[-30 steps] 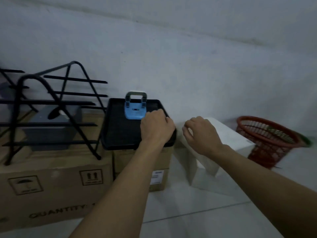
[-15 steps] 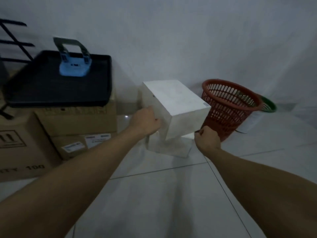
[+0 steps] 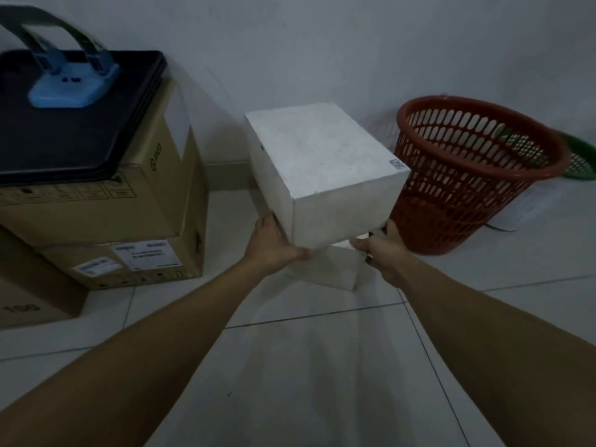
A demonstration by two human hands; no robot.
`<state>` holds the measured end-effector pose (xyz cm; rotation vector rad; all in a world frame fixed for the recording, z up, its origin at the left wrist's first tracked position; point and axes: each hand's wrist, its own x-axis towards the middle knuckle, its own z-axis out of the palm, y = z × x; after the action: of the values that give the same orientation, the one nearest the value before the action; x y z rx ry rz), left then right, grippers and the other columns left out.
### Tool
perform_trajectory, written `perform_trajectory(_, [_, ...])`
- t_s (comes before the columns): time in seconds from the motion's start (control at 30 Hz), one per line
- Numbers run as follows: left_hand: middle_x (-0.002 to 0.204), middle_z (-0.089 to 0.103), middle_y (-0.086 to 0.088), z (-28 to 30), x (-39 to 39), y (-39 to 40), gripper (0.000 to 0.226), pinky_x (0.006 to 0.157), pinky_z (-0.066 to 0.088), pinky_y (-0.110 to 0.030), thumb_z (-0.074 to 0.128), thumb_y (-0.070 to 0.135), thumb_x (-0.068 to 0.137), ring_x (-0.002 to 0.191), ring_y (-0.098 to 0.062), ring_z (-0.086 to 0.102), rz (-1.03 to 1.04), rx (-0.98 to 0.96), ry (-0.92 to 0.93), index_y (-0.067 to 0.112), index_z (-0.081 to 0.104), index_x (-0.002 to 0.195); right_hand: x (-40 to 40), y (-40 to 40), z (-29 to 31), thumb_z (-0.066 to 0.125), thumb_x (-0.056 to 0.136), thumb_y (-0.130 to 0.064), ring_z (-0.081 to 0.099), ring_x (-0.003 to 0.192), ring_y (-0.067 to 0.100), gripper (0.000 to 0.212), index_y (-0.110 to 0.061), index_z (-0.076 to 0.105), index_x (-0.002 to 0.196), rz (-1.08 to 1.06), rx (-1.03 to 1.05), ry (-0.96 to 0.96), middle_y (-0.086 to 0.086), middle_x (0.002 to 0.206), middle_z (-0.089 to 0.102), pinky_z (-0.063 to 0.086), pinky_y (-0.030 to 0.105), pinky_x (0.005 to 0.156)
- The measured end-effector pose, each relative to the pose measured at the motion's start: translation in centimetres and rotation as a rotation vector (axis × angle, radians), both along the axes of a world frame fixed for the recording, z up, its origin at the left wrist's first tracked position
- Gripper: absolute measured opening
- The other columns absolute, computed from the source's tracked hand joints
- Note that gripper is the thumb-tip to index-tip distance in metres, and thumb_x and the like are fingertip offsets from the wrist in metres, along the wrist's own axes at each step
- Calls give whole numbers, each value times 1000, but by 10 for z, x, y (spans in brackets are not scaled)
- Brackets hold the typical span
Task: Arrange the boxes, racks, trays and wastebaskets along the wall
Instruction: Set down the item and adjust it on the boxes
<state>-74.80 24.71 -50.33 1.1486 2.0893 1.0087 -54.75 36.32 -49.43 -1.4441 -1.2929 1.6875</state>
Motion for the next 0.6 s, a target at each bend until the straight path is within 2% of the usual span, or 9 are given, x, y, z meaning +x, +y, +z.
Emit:
perform_trajectory(0.07, [140,48,-1,3,4,-4,135,103,47,-42,81,74,29,128,-21,47,10,-5,13,23,33,145,1,3,-3,79,77,1,62,105,12,84,-33,38,143,23,18,11,-9,129,60,54,28,65])
perform_trajectory(0.2, [146,38,-5,4,8,-19,127,108,40,-37,73,73,42,132,-22,41,65,-20,59,22,29,149,-7,3,-2,80,76,0,64,103,13,85,-31,38,143,67,45,5,-5,125,64,57,35,77])
perform_trajectory(0.4, [149,36,-5,-3,-15,-50,113,105,39,-35,80,65,60,133,-24,41,164,-16,113,26,25,151,-40,-10,1,75,81,1,63,99,11,85,-31,30,145,216,36,6,-3,123,66,52,25,65])
perform_trajectory(0.5, [148,38,-5,-3,-30,-64,105,101,38,-33,81,58,66,131,-25,42,216,-25,142,24,28,150,-59,-15,-5,77,81,-3,64,107,14,86,-30,27,146,280,36,23,-2,128,65,55,28,79])
perform_trajectory(0.6, [148,37,-8,-3,-40,-73,89,101,36,-31,77,49,77,132,-27,41,216,-29,166,21,33,149,-73,-16,-12,79,80,-8,62,112,17,86,-33,28,145,293,49,26,-3,132,61,52,41,98])
